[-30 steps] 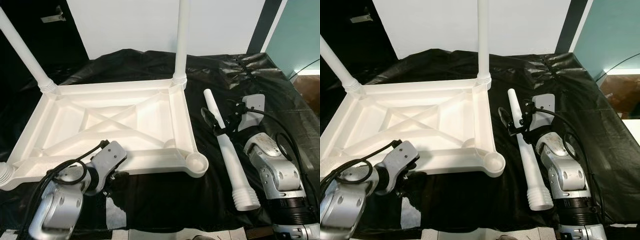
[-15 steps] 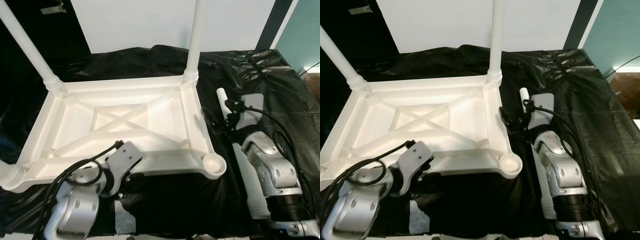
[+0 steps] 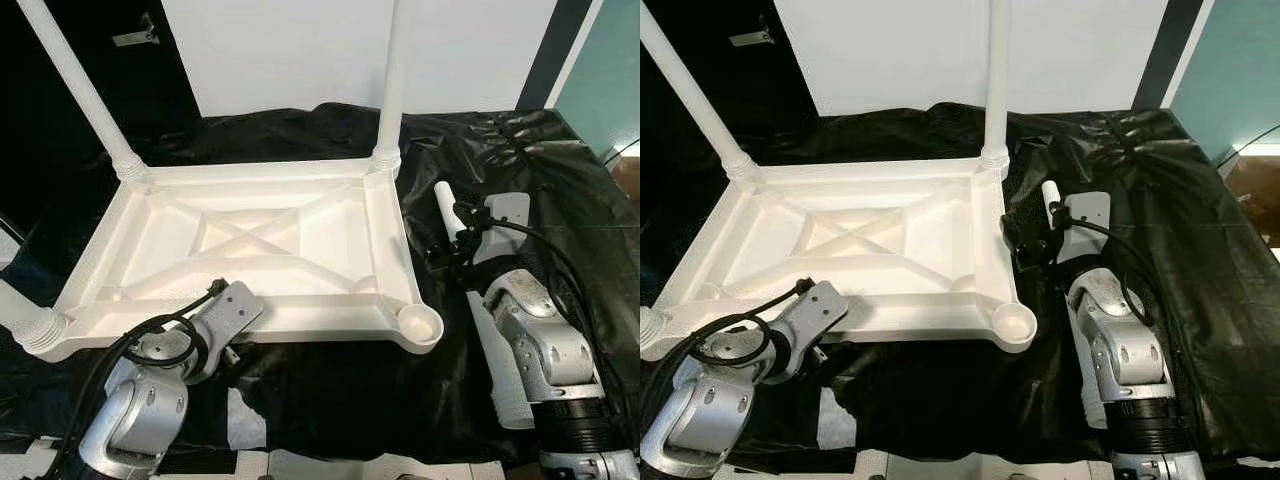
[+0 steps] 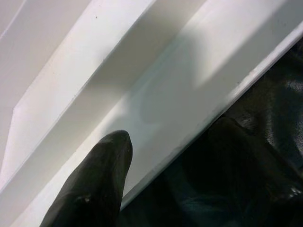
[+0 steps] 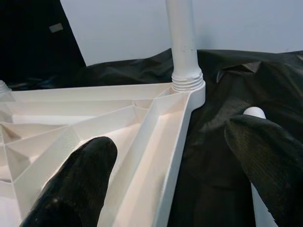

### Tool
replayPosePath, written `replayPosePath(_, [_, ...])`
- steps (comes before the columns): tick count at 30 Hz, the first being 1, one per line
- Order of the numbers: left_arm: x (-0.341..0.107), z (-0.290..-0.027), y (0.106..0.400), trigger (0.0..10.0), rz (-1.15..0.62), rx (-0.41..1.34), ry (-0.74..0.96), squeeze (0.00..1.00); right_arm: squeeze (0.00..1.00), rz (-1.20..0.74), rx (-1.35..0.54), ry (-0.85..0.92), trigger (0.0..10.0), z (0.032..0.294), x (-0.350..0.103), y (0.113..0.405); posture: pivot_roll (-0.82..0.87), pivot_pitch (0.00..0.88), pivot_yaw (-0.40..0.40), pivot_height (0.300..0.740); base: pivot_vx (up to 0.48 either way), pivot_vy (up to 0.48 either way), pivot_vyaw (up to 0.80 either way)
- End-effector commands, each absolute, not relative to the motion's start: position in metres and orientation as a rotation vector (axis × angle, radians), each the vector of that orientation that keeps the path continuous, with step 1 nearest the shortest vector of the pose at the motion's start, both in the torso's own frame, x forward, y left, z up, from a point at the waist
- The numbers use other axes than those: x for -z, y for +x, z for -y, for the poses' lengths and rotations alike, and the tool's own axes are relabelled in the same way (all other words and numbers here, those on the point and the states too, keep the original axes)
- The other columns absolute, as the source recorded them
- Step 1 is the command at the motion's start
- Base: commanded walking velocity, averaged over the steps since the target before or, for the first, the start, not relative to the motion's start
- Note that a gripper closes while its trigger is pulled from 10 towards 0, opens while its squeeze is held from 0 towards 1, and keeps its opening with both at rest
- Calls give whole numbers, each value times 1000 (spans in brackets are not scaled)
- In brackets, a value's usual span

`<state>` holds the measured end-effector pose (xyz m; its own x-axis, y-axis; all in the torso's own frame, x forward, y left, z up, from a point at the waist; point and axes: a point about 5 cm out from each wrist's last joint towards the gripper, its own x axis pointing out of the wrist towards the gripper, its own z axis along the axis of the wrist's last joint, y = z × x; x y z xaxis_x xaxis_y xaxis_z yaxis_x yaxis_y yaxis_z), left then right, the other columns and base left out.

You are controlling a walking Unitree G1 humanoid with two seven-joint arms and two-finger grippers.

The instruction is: Building children table

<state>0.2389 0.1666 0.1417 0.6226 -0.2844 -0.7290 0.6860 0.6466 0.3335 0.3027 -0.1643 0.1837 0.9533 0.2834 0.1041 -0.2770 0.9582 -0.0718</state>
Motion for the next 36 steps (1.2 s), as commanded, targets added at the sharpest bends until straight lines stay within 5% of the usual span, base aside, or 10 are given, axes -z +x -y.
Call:
replayPosePath(1, [-133, -171, 241, 7647, -739, 615, 665, 0, 0, 135, -286, -58, 10000, 162, -187, 301, 45, 51, 41, 740, 0, 0, 0])
replayPosePath(3, [-135, -169, 247, 5765, -719, 640, 705, 0, 0, 138, -287, -58, 10000, 161, -188, 302, 48, 51, 40, 740, 0, 0, 0])
replayPosePath(5, [-135, -169, 247, 5765, -719, 640, 705, 0, 0, 138, -287, -58, 10000, 161, -188, 302, 48, 51, 40, 740, 0, 0, 0])
replayPosePath(7, [-143, -158, 260, 2353, -661, 722, 794, 0, 0, 140, -289, -59, 10000, 164, -189, 303, 50, 56, 39, 740, 0, 0, 0])
replayPosePath(8, [-147, -154, 265, 2353, -637, 763, 830, 0, 0, 140, -289, -60, 10000, 166, -190, 304, 50, 56, 39, 740, 0, 0, 0])
replayPosePath(9, [-151, -150, 269, 980, -606, 806, 875, 0, 0, 141, -289, -61, 10000, 167, -190, 304, 47, 57, 39, 740, 0, 0, 0])
replayPosePath(12, [-155, -147, 273, 980, -578, 843, 918, 0, 0, 142, -289, -62, 10000, 167, -191, 304, 47, 57, 39, 740, 0, 0, 0])
replayPosePath(13, [-163, -140, 275, 0, -531, 954, 1002, 0, 0, 143, -287, -68, 10000, 170, -192, 304, 42, 61, 44, 740, 0, 0, 0])
replayPosePath(26, [-185, -143, 297, 0, -484, 1130, 1267, 0, 0, 148, -257, -67, 10000, 175, -192, 304, 25, 59, 75, 740, 0, 0, 0])
replayPosePath(36, [-211, -165, 296, 0, -491, 1091, 1238, 0, 0, 152, -232, -68, 10000, 179, -190, 302, 15, 60, 86, 740, 0, 0, 0])
